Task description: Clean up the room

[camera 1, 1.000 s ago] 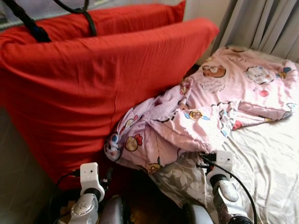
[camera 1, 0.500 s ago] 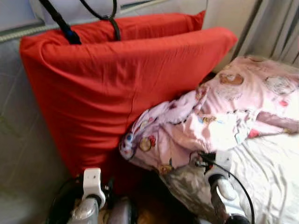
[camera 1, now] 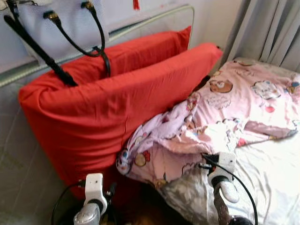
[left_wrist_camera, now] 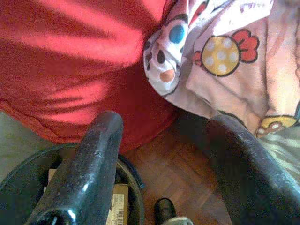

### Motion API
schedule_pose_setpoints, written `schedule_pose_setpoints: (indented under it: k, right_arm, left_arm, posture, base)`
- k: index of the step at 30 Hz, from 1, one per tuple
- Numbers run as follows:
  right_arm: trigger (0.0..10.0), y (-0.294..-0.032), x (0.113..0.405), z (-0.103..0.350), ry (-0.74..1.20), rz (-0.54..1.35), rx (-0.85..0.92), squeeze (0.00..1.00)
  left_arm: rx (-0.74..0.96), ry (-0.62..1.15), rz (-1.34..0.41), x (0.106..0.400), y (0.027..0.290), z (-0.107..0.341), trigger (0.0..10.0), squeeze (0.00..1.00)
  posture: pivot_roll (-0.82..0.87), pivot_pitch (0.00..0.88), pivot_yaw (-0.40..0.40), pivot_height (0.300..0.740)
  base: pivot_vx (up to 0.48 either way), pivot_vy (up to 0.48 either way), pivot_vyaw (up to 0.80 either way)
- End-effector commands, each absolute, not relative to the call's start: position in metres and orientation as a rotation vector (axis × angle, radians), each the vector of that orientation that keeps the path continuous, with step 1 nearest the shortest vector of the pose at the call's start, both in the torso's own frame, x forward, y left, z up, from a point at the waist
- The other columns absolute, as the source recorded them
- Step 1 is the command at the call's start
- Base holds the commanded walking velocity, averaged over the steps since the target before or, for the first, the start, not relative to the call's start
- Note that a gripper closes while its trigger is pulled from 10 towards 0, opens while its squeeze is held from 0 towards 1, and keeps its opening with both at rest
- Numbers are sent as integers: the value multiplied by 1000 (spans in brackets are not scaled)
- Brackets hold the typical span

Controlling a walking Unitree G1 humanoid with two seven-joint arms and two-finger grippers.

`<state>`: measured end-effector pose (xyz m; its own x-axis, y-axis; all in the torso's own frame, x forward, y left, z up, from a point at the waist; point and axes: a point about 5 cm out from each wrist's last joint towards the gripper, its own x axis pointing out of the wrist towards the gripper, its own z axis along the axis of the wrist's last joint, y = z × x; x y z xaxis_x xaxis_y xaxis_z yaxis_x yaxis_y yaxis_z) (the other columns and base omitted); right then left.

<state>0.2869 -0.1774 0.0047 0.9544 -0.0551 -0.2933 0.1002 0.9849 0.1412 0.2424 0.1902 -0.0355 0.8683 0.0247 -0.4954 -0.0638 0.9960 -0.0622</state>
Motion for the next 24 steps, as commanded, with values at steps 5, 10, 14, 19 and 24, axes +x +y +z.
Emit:
schedule_pose_setpoints:
  k: [5, 10, 14, 19, 24]
  right_arm:
    - [10000, -178, 289, 7, 287, -76, 142, 0]
    - [10000, -181, 290, 8, 279, -94, 144, 0]
    - [10000, -179, 291, 9, 271, -95, 149, 0]
    - [10000, -177, 291, 9, 275, -88, 147, 0]
    - [10000, -176, 291, 9, 273, -87, 141, 0]
  left_arm:
    - [-70, 588, 67, 229, 194, -47, 10000, 0]
    - [-96, 646, 92, 217, 197, -56, 10000, 0]
    - [-102, 668, 92, 215, 195, -59, 10000, 0]
    - [-85, 723, 86, 206, 195, -65, 10000, 0]
    - [-78, 742, 87, 197, 197, -70, 10000, 0]
  posture:
    - [13, 0, -5, 740]
    - [15, 0, -9, 740]
    - [22, 0, -10, 740]
    - [19, 0, -9, 740]
    - [17, 0, -7, 740]
  base:
    - [0, 0, 0]
    - [0, 0, 0]
    - [0, 0, 0]
    - [0, 0, 0]
    - [0, 0, 0]
